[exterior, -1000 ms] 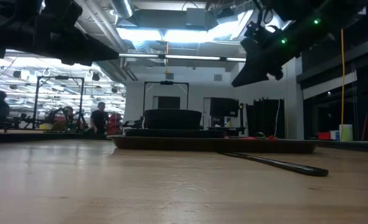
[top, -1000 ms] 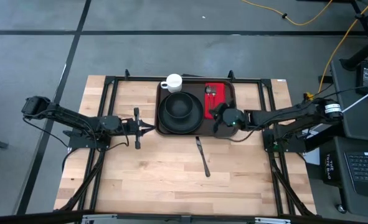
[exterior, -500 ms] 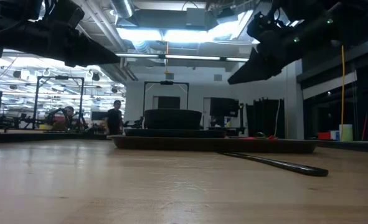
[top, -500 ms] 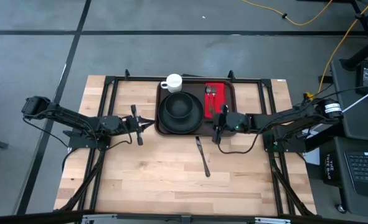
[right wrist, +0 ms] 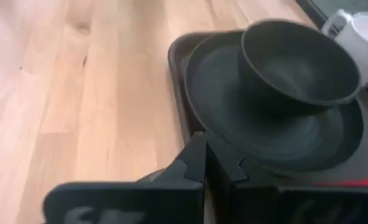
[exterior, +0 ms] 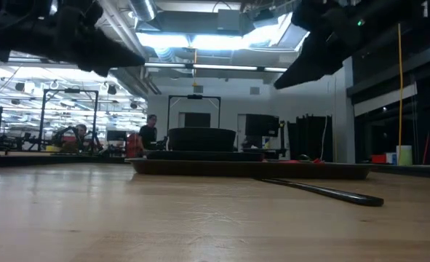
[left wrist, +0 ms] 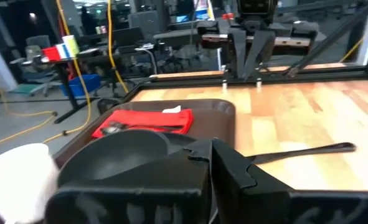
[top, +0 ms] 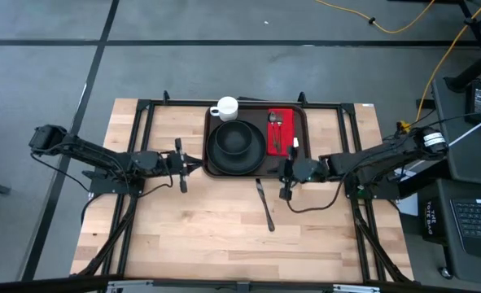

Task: Set up tray
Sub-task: Put the black table knife on the red table napkin to the right of the black fork

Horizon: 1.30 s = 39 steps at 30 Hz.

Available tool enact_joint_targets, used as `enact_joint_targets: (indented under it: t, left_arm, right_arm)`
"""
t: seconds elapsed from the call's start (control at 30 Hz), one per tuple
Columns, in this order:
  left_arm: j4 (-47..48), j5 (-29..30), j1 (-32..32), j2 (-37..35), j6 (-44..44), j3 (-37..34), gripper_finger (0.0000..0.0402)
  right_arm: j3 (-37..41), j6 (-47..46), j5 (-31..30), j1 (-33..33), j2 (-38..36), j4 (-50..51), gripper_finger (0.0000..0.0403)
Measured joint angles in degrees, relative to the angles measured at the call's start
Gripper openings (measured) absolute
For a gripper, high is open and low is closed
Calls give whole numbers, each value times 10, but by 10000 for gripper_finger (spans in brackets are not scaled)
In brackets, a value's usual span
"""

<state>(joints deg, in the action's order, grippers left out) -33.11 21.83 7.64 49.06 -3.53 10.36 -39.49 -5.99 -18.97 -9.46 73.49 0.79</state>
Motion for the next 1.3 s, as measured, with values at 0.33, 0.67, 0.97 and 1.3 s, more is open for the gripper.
enact_joint_targets:
  t: [0.33,0.67,0.97,1.3]
  left_arm:
    - [4,-10,18,130,-20,75,3]
    - [3,-25,47,233,14,156,2]
    - [5,-24,50,335,29,231,1]
    - [7,-74,36,372,-2,263,1]
  right_arm:
    - [-17,-97,-49,-104,0,36,3]
    - [-17,-235,-63,-181,15,76,2]
    - [-107,-329,-21,-208,108,206,1]
    - [-249,-328,68,-208,260,294,2]
